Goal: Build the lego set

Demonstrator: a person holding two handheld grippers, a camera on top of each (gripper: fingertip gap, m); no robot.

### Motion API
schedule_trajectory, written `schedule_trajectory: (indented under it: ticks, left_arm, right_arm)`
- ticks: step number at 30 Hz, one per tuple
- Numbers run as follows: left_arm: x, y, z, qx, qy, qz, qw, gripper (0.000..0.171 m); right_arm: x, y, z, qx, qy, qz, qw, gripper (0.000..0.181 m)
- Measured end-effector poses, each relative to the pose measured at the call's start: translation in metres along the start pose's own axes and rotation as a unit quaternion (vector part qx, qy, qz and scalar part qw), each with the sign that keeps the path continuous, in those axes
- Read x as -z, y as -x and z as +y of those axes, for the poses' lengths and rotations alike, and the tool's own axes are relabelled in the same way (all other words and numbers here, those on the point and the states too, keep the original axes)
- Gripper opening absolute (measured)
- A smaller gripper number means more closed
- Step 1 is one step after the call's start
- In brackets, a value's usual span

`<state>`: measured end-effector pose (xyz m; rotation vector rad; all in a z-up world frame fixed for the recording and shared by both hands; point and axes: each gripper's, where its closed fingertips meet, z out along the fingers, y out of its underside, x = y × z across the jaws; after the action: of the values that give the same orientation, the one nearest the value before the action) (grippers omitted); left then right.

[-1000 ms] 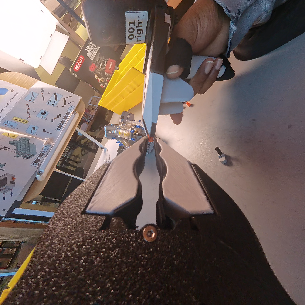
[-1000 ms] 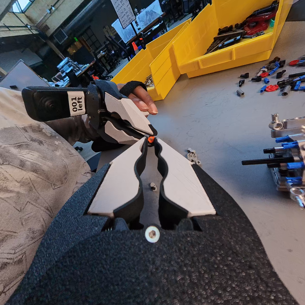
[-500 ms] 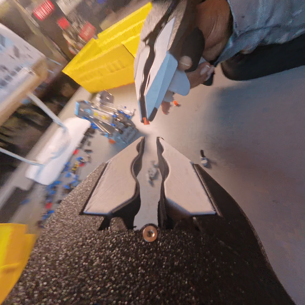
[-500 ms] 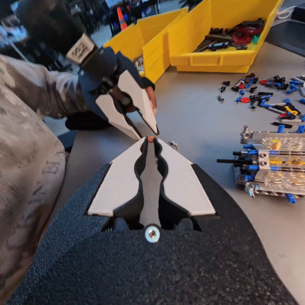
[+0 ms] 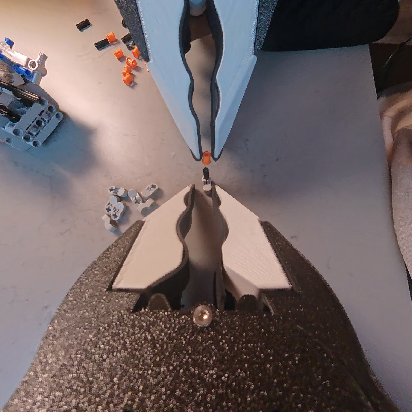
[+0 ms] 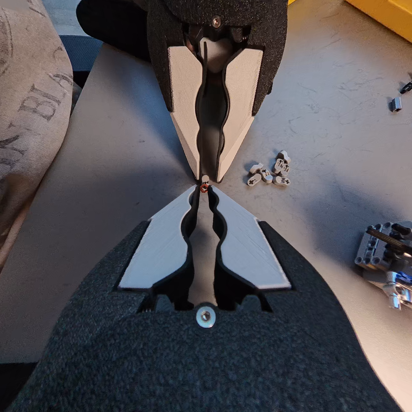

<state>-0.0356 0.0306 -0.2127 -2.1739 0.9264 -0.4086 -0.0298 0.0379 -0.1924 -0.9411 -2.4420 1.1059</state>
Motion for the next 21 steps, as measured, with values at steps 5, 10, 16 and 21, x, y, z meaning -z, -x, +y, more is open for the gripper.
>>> schedule_trajectory:
  ticks: [5,10,16,21]
  left_arm:
    - [-0.0013,-0.0015,-0.0011,-0.010,0.000,-0.002,1.000,0.007]
    - [-0.0019,-0.0017,-0.0016,-0.013,0.000,-0.002,1.000,0.006]
    - [-0.0028,-0.0027,-0.0023,-0.018,0.001,0.002,1.000,0.005]
    - [-0.0034,-0.0040,-0.0030,-0.028,0.000,0.005,1.000,0.005]
  right_arm:
    - [-0.0047,0.0010,0.0015,0.005,0.011,0.003,1.000,0.006]
    - [-0.0050,0.0007,0.0008,0.006,0.014,0.009,1.000,0.006]
    - [-0.0061,0.0015,0.0011,0.007,0.020,0.009,1.000,0.006]
    - [-0.0074,0.0028,0.0016,0.005,0.033,0.006,0.999,0.006]
